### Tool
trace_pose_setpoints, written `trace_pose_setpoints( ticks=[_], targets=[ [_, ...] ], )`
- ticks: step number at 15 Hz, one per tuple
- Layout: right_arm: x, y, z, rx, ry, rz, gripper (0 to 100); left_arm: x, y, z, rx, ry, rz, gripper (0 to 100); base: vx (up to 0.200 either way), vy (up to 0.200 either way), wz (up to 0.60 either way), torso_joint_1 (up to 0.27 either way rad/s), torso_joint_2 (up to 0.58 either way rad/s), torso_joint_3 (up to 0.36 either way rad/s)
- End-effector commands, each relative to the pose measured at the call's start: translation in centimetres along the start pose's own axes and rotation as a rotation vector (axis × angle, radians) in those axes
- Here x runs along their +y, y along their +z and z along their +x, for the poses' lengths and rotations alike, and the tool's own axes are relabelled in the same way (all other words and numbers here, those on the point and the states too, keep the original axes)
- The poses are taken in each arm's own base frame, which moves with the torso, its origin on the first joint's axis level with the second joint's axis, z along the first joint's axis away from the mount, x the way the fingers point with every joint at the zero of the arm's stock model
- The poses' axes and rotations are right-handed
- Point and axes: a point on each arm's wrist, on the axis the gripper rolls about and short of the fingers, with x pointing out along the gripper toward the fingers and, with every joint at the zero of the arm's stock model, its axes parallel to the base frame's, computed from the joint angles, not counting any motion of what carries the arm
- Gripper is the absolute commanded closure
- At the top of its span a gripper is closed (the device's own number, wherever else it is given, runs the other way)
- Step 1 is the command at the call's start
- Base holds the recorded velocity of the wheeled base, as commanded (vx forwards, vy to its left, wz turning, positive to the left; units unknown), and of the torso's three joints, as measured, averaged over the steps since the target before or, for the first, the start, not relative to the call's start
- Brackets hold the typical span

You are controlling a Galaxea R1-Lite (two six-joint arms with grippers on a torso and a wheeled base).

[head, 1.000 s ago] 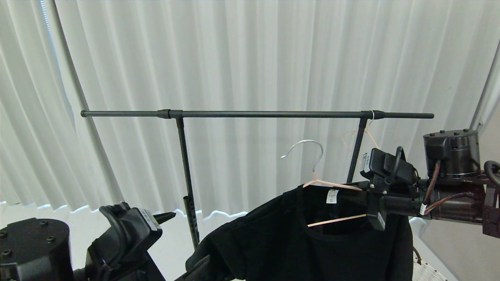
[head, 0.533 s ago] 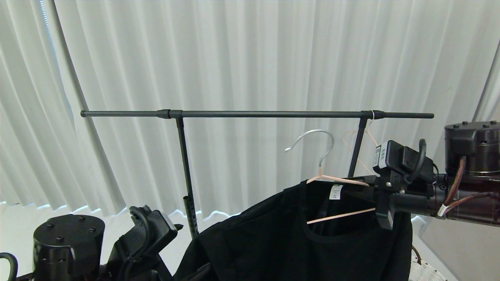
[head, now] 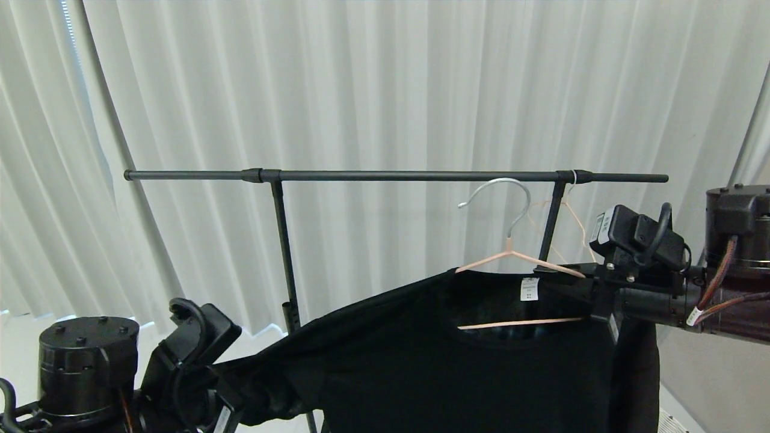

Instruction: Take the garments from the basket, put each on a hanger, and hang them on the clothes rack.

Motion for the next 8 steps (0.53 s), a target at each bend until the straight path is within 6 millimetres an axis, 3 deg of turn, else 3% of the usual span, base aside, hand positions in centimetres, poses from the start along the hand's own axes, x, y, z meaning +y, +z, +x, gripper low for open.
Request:
trace_pose_setpoints(
  ticks=[1, 4, 5, 8],
  targets=[
    [-0.3, 0.0, -0.2, 0.005, -0.024, 0.019, 100, 1.4, -0.3, -0.6, -0.002, 0.081, -0.04, 100, 0.0, 0.0, 0.0, 0.0, 0.0, 0.0],
    [-0.3, 0.0, -0.3, 0.015, -0.05, 0.048, 100, 1.0, 0.4, -1.5, -0.058, 0.076, -0.022, 100, 0.0, 0.0, 0.0, 0.0, 0.0, 0.0],
    [-0.3, 0.0, -0.3, 0.017, -0.05, 0.049, 100, 1.0, 0.4, -1.6, -0.065, 0.076, -0.023, 0, 0.0, 0.0, 0.0, 0.0, 0.0, 0.0],
    [-0.4, -0.1, -0.3, 0.025, -0.064, 0.049, 100, 1.0, 0.6, -1.9, -0.084, 0.079, -0.028, 0, 0.0, 0.0, 0.0, 0.0, 0.0, 0.0]
  ],
)
